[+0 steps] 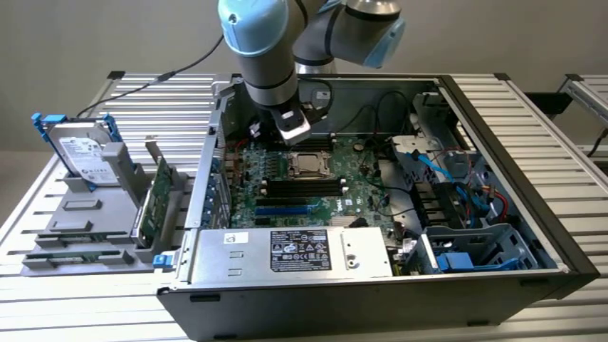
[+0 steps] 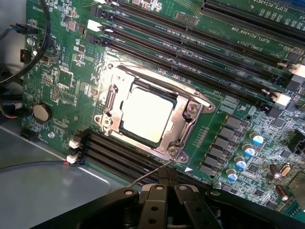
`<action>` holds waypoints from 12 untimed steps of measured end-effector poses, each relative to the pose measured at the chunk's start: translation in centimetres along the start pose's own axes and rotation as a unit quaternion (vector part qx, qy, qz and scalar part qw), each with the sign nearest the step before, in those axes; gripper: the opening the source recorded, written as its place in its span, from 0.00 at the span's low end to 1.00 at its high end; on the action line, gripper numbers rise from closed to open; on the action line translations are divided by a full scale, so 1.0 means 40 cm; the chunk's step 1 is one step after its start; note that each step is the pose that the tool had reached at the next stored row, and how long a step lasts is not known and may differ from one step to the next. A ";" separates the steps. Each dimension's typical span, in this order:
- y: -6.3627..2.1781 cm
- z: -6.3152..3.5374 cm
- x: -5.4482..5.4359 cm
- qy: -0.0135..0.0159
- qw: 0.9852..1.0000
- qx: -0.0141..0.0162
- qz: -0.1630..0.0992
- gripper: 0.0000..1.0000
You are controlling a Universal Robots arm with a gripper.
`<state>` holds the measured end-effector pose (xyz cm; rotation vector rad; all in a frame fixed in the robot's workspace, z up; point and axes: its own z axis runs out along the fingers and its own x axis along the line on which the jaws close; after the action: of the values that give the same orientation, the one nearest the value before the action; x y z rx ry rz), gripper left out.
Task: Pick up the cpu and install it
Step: 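Install the first cpu locking lever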
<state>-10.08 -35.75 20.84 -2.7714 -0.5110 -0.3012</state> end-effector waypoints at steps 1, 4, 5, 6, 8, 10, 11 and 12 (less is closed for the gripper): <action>-0.001 0.001 0.000 0.000 1.000 0.001 0.000 0.11; -0.006 0.004 0.002 0.001 1.000 0.002 0.000 0.11; -0.007 0.005 0.002 0.001 1.000 0.002 0.000 0.11; -0.008 0.006 0.002 0.001 1.000 0.003 -0.001 0.11; -0.008 0.006 0.003 0.000 1.000 0.003 -0.003 0.11; -0.007 0.007 0.006 -0.001 1.000 0.004 -0.007 0.11; -0.006 0.007 0.009 -0.002 1.000 0.005 -0.009 0.11; -0.004 0.008 0.011 -0.002 1.000 0.006 -0.011 0.11</action>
<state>-9.69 -35.36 20.71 -2.7578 -0.5443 -0.2961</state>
